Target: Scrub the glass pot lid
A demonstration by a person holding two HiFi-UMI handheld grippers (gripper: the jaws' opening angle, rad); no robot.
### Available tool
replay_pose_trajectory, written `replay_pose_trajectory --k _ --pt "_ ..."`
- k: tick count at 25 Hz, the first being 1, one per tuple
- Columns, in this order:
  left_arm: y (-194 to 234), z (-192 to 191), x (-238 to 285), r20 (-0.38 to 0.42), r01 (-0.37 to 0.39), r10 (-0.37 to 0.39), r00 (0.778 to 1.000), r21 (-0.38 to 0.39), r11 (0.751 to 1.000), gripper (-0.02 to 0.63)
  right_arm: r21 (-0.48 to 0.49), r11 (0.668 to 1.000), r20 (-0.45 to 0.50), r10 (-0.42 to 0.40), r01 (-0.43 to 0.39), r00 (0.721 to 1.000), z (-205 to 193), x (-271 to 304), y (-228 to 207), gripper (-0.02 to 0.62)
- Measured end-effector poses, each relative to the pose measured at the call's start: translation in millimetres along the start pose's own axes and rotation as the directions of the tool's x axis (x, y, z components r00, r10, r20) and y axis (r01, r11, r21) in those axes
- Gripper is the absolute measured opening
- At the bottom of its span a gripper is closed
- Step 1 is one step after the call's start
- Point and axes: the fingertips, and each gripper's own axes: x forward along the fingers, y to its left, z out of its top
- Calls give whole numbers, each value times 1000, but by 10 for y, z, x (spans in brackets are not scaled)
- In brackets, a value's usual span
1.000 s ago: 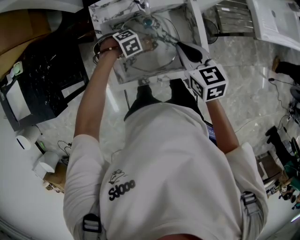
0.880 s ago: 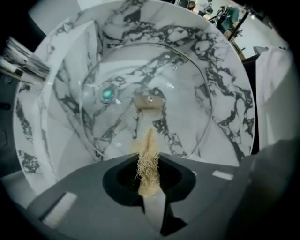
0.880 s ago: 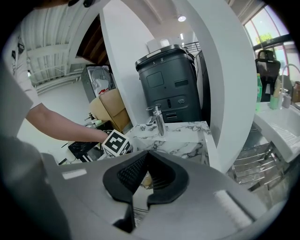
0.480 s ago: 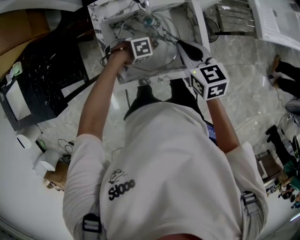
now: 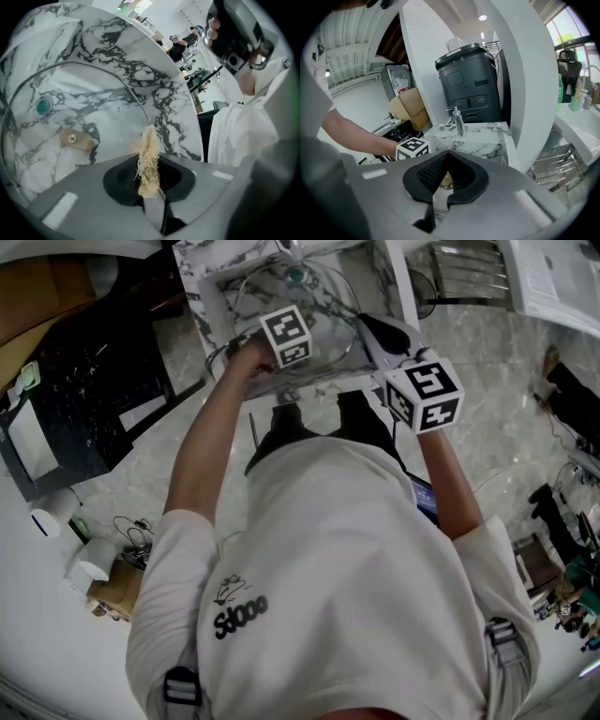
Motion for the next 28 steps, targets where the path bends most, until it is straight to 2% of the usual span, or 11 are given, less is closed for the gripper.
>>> replay_pose_trajectory --k 3,6,8,10,12,16,20,23,25,27,28 --pt "-79 89 -23 65 14 -15 998 3 1000 55 -5 1000 5 -10 10 1000 37 -62 -19 5" --pt "-92 193 -242 188 -46 40 981 26 999 55 -27 999 21 -23 24 1000 146 -120 -31 5" --pt "-76 258 -475 291 -127 109 951 43 991 55 -47 998 36 -34 36 999 242 -157 -31 5" --pt "-10 288 -751 394 -228 200 897 25 973 57 -68 997 56 -39 43 998 365 -185 -16 5" --pt "33 277 -1034 492 -307 270 828 -6 952 57 -79 996 81 -28 35 996 503 -211 40 5" --pt "-57 252 -1617 668 -405 344 660 -69 912 57 -110 993 141 -15 30 990 783 -297 173 5" --pt "-193 161 -2190 746 -567 450 491 -118 815 58 -165 984 196 -27 60 980 1067 -370 313 5" --pt "-359 123 -2664 801 -634 479 358 -169 755 58 -218 973 246 -22 78 969 1338 -446 437 5" --pt "-514 101 -2962 843 -627 464 273 -209 750 58 -229 971 285 -4 72 959 1513 -519 538 5" --pt "-677 61 -3267 882 -603 437 175 -255 756 58 -258 964 319 14 72 948 1682 -585 657 5" --pt "-746 27 -3423 891 -602 436 124 -282 747 58 -284 956 331 22 77 943 1759 -609 720 5"
